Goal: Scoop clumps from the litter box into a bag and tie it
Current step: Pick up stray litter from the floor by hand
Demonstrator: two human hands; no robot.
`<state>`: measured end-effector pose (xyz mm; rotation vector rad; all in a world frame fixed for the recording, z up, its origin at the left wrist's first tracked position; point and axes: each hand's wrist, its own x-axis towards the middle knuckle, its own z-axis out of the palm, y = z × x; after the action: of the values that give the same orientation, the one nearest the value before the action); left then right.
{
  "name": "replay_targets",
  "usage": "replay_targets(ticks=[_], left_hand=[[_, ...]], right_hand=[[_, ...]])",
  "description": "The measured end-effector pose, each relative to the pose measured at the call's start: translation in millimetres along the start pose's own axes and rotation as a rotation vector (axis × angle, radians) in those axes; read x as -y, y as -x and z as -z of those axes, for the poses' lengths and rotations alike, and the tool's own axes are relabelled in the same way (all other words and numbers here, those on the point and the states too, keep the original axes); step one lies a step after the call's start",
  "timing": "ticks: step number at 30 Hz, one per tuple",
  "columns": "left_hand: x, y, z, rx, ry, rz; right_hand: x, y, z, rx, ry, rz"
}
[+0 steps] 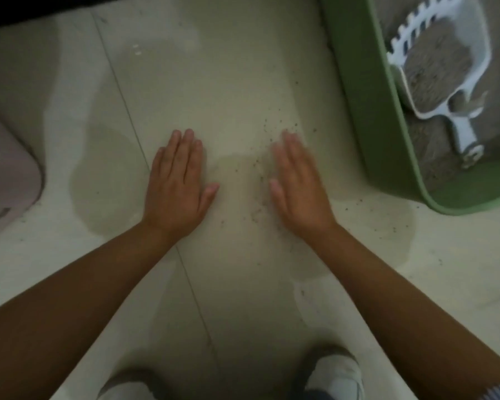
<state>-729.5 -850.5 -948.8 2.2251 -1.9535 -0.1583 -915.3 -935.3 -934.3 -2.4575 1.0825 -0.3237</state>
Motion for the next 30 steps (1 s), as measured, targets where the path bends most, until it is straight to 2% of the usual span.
replay_targets(ticks=[2,3,5,8,10,13,15,16,18,21,24,28,30], left_hand=[[14,-6,2,-0.012,-0.013,0.027],[19,-9,3,0.002,-0.025,0.041],[25,-13,4,0.042,-0.045,0.06],[28,-15,2,0.093,-0.048,0.076],[28,-15,1,0.107,-0.057,0.078],[30,-15,2,0.105,-0.054,0.085],[29,-16,1,0.109,-0.042,0.091],[29,-17,1,0.115,-0.038,0.093],[30,-18,1,0.13,-0.033,0.091],[33,-17,0,0.136,-0.028,0.083],[35,-17,-1,0.135,-0.008,0.077],[36,-17,-2,0.128,-0.001,0.075],[35,-17,-1,0.116,0.014,0.084]], right_hand=[[-16,-20,15,-0.025,0.008,-0.178],[-23,-30,23,0.018,0.01,-0.271],[-34,-43,27,0.131,0.036,-0.336],[-36,-45,19,0.277,0.19,-0.26],[-31,-34,12,0.33,0.239,-0.122],[-17,-14,11,0.377,0.163,0.087],[-15,-22,17,0.334,0.077,0.131],[-15,-36,20,0.271,0.052,0.091],[-19,-76,25,0.169,0.01,-0.113],[-33,-125,20,0.168,-0.001,-0.293],[-37,-128,11,0.273,0.103,-0.194],[-30,-79,4,0.333,0.141,0.15],[-24,-47,3,0.407,0.134,0.251]])
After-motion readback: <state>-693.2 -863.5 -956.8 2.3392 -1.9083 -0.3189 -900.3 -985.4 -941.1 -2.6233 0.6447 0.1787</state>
